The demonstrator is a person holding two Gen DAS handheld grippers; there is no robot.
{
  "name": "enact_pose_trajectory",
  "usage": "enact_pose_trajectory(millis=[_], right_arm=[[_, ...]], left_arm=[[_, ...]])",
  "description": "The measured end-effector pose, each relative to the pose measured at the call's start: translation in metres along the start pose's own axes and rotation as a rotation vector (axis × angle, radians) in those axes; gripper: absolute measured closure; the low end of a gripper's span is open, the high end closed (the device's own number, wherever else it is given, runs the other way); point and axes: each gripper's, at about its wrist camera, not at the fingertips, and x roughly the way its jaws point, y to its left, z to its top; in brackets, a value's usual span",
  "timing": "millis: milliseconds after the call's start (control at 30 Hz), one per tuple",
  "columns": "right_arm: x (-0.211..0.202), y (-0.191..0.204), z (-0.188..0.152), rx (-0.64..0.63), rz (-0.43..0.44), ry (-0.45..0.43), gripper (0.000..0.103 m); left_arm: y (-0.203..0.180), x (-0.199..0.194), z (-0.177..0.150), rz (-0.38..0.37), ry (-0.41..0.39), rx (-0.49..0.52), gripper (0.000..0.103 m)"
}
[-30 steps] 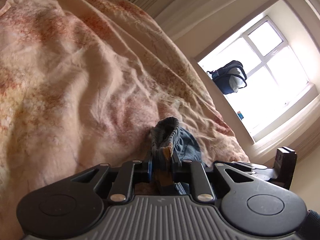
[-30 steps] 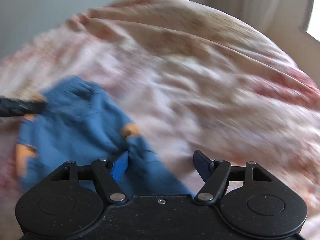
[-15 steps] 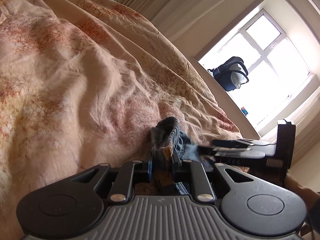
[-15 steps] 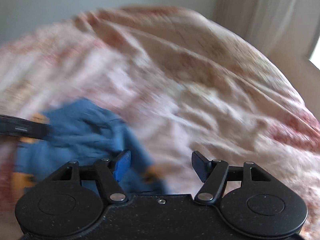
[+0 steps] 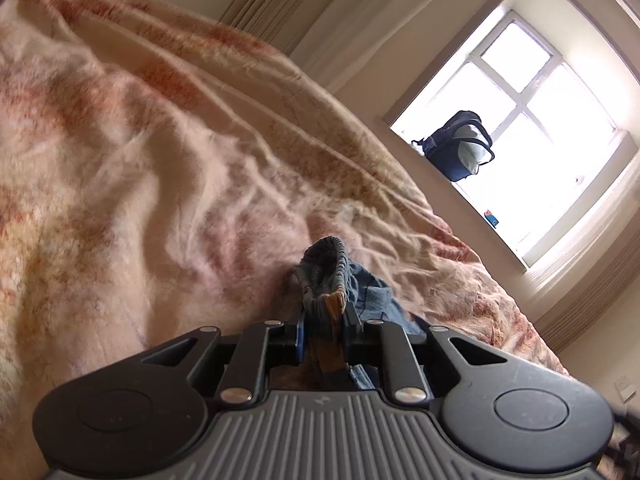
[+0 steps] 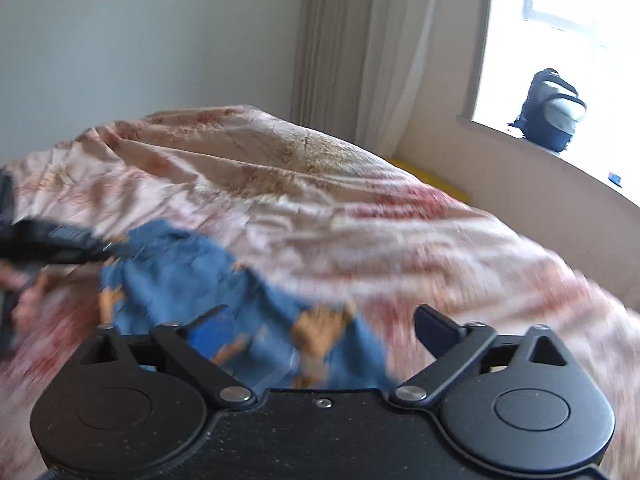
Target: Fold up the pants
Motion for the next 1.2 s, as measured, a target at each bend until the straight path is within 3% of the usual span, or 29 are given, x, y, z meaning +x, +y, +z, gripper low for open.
enact_pose_trajectory(millis=[167,267,367,467,767,933,1033,1200], right_arm=[[-0.015,0.02,-0.068,0.064,-0.072,-0.005,0.001],[-0.001,0.028,-0.087,0.035,-0.091,-0.002,0.001],[0.007,0.027,-0.096,0.023,-0.091,0.011,0.001],[-0.006,0.012,-0.098,0.072,-0.07,-0.037,0.001],[-0.071,-0.071,-0.118,0.241,-0.18,-0.115,0.001],[-0.083,-0.114,-0.125,0.331,-0.168,-0.14,0.001],[-0.076,-0.138,-0.127,0.414,-0.183,-0.093,0.001],[-0.063,-0.146,-0.136,0.465,-0.104,-0.05,0.001]], left_arm=[[-0.036,-0.017,-0.005,-0.004,-0.072,0.165,0.084],[-0.074,-0.034,-0.009,-0.026,-0.116,0.28,0.084],[-0.126,-0.049,-0.023,-0.067,-0.144,0.475,0.084],[-0.175,-0.057,-0.044,-0.106,-0.158,0.647,0.084],[-0.284,-0.049,-0.13,-0.221,-0.069,0.996,0.084],[-0.305,-0.025,-0.193,-0.266,0.063,1.088,0.084],[-0.3,-0.005,-0.225,-0.268,0.126,1.12,0.083],[-0.288,0.006,-0.254,-0.228,0.109,1.202,0.08]])
